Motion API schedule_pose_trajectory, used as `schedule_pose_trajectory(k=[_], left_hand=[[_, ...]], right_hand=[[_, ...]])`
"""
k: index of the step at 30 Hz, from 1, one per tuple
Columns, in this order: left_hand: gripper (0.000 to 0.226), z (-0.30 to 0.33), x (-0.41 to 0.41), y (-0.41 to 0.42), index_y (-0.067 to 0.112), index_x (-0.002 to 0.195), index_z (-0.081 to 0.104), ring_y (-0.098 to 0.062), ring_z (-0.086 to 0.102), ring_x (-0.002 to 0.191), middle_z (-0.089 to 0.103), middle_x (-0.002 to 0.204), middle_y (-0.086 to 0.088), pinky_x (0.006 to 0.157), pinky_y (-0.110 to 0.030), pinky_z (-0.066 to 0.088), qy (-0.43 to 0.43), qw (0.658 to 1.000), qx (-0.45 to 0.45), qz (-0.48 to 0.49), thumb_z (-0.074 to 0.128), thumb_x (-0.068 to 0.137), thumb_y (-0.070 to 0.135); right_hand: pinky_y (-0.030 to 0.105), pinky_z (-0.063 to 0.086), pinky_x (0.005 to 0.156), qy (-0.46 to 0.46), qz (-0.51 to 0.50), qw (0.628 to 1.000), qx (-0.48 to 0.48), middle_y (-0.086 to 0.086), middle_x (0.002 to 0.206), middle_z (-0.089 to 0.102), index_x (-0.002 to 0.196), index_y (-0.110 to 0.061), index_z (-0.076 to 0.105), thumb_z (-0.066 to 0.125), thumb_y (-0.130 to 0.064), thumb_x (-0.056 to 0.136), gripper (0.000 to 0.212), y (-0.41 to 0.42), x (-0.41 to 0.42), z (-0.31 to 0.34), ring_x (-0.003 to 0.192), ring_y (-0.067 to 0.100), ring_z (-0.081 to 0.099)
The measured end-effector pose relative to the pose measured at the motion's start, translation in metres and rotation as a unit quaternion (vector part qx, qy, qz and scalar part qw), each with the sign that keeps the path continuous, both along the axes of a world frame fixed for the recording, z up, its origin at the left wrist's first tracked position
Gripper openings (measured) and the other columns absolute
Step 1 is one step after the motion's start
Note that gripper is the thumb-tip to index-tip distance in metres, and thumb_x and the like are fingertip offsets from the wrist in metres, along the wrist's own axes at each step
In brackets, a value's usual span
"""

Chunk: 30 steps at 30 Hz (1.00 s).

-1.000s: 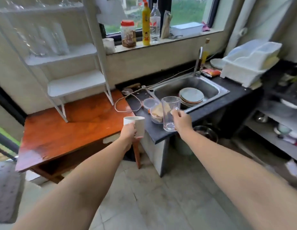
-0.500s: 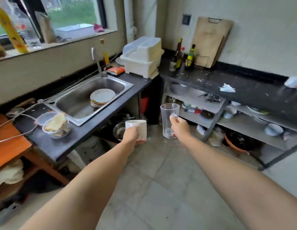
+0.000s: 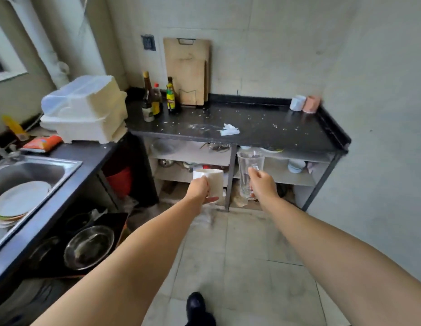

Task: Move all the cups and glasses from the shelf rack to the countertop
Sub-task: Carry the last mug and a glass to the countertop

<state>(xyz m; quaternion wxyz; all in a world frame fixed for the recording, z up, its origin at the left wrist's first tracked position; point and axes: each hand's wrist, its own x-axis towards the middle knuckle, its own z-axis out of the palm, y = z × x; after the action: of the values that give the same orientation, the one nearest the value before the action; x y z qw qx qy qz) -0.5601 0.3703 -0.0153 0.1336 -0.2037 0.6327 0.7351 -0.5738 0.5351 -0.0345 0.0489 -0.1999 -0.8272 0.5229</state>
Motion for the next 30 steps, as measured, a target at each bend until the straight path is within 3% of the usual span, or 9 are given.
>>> schedule_pose_trajectory(k=[4,8,13,18,21,23,26,28,30], left_hand=[[0.046,-0.004,-0.066,0.026,-0.005,0.141,0.039,-0.016,0.045,0.061,0.042,0.077,-0.007,0.069,-0.039,0.056,0.001,0.999,-0.001,-0.049,0.032,0.099,0.012],[0.045,0.003,-0.141,0.044,-0.005,0.139,0.042,-0.016,0.046,0.061,0.04,0.073,-0.004,0.058,-0.034,0.058,0.004,0.997,-0.025,-0.073,0.033,0.099,0.012],[0.04,0.017,-0.219,0.062,0.001,0.131,0.05,-0.015,0.045,0.058,0.04,0.069,-0.003,0.045,-0.026,0.055,0.007,0.994,-0.038,-0.102,0.032,0.097,0.009],[0.047,0.014,-0.283,0.089,-0.003,0.139,0.043,-0.015,0.046,0.055,0.041,0.069,-0.002,0.048,-0.027,0.055,-0.002,0.994,-0.031,-0.108,0.032,0.094,0.006],[0.046,0.007,-0.327,0.116,-0.004,0.136,0.047,-0.014,0.046,0.055,0.042,0.068,-0.003,0.048,-0.028,0.056,-0.001,0.993,-0.035,-0.112,0.032,0.093,0.004],[0.036,0.003,-0.355,0.133,0.0,0.118,0.056,-0.015,0.046,0.058,0.04,0.069,-0.003,0.048,-0.028,0.057,-0.009,0.993,-0.038,-0.107,0.033,0.091,0.003],[0.022,-0.001,-0.4,0.162,0.009,0.077,0.049,-0.015,0.043,0.061,0.037,0.07,-0.004,0.05,-0.028,0.057,-0.018,0.993,-0.039,-0.106,0.032,0.091,0.004],[0.021,-0.006,-0.437,0.188,0.007,0.085,0.053,-0.016,0.044,0.061,0.038,0.071,-0.005,0.05,-0.029,0.057,-0.034,0.995,-0.037,-0.088,0.033,0.091,0.004],[0.034,-0.01,-0.466,0.21,0.0,0.117,0.054,-0.018,0.048,0.066,0.044,0.077,-0.006,0.054,-0.032,0.057,-0.038,0.996,-0.029,-0.072,0.035,0.09,0.004]], right_hand=[[0.038,0.044,0.063,0.006,-0.023,1.0,-0.013,0.005,0.065,0.048,0.069,-0.013,0.053,0.042,-0.042,0.094,0.04,0.027,-0.051,0.001,0.063,0.022,0.048],[0.042,0.05,0.073,0.007,-0.055,0.998,-0.025,0.0,0.064,0.048,0.066,-0.021,0.05,0.042,-0.045,0.094,0.038,0.045,-0.117,0.009,0.069,0.023,0.052],[0.036,0.048,0.067,0.017,-0.063,0.997,-0.033,-0.001,0.066,0.049,0.082,-0.014,0.056,0.042,-0.04,0.097,0.033,0.064,-0.185,0.017,0.071,0.022,0.052],[0.03,0.045,0.056,0.001,-0.07,0.997,-0.01,0.0,0.064,0.047,0.064,-0.021,0.046,0.041,-0.041,0.097,0.039,0.091,-0.241,0.016,0.058,0.016,0.049],[0.035,0.049,0.061,0.0,-0.078,0.997,-0.015,0.001,0.063,0.049,0.062,-0.019,0.048,0.042,-0.041,0.096,0.041,0.115,-0.284,0.014,0.059,0.019,0.05],[0.034,0.05,0.06,-0.004,-0.075,0.997,-0.016,0.001,0.064,0.05,0.063,-0.02,0.049,0.043,-0.041,0.095,0.04,0.133,-0.312,0.012,0.061,0.019,0.05],[0.038,0.054,0.068,-0.006,-0.065,0.998,-0.021,0.0,0.066,0.051,0.065,-0.021,0.051,0.043,-0.042,0.095,0.038,0.162,-0.356,0.009,0.067,0.02,0.053],[0.039,0.055,0.075,-0.013,-0.064,0.998,-0.025,0.001,0.069,0.052,0.07,-0.018,0.055,0.042,-0.043,0.095,0.037,0.188,-0.39,0.006,0.072,0.021,0.054],[0.038,0.054,0.072,-0.028,-0.064,0.997,-0.038,0.002,0.073,0.054,0.081,-0.013,0.059,0.042,-0.043,0.095,0.037,0.21,-0.416,0.004,0.072,0.02,0.054]])
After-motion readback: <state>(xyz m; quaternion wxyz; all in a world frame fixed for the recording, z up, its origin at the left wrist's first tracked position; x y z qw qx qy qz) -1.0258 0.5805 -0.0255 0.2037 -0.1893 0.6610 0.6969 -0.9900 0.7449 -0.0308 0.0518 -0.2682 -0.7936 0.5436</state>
